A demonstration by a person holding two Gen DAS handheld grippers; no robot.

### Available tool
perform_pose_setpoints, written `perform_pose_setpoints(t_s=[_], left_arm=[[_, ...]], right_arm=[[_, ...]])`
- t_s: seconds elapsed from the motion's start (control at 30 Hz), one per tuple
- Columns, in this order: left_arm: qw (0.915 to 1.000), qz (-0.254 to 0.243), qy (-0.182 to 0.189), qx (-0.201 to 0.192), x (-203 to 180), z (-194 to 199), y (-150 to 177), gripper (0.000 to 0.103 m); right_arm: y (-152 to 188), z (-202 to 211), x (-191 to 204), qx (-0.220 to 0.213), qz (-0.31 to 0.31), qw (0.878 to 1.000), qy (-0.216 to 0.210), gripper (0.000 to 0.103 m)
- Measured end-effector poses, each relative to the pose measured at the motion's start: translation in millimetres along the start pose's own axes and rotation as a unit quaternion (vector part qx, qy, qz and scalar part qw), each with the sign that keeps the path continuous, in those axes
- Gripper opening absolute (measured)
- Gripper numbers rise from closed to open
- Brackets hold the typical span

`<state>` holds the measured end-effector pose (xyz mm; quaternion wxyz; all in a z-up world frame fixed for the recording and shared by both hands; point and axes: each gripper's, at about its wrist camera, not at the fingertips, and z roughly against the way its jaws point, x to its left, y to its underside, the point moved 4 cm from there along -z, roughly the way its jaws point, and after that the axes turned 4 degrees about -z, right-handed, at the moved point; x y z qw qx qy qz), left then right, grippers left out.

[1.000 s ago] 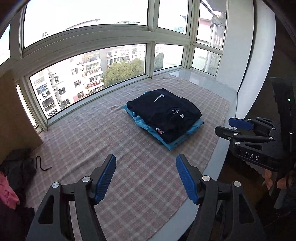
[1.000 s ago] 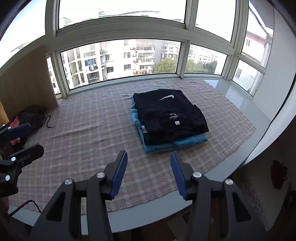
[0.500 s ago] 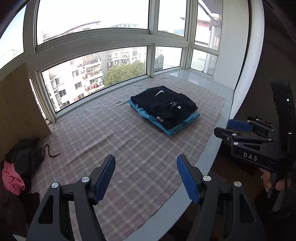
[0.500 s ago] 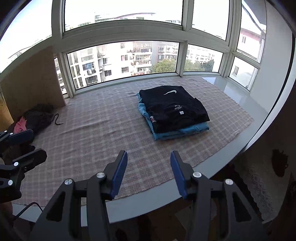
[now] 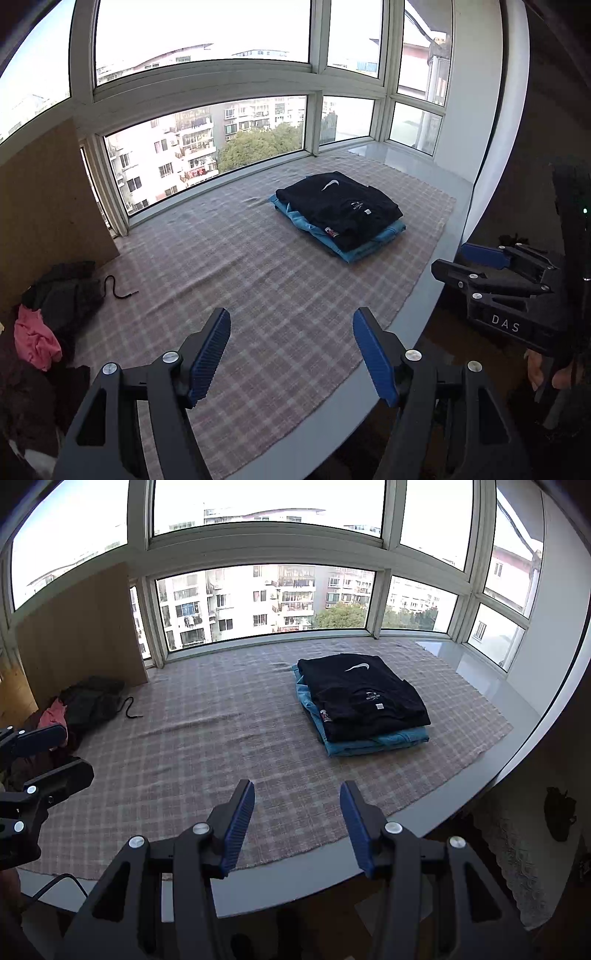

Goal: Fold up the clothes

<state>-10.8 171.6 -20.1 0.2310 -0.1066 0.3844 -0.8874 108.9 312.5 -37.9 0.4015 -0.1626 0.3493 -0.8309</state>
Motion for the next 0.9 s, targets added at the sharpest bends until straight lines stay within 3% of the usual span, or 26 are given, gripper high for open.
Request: perform_pose_setpoints(t_s=[0.33,0.7,0.9], left_arm=[[0.9996,-0.015,-0.007,-0.025,-1,12,0,0.067],[0.9997,-0.009,-0.011,-0.022,4,13,1,0.067],[0.9997,0.011,-0.007,-0.019,10,12,2,0.076]], right_arm=[[5,0,1,0.007,0.000,1.000,0.003,0.048],[4,-1,5,0.009,0.013,1.000,0.005,0.048],[3,-2,9,0.008,0.024,1.000,0.006,0.048]])
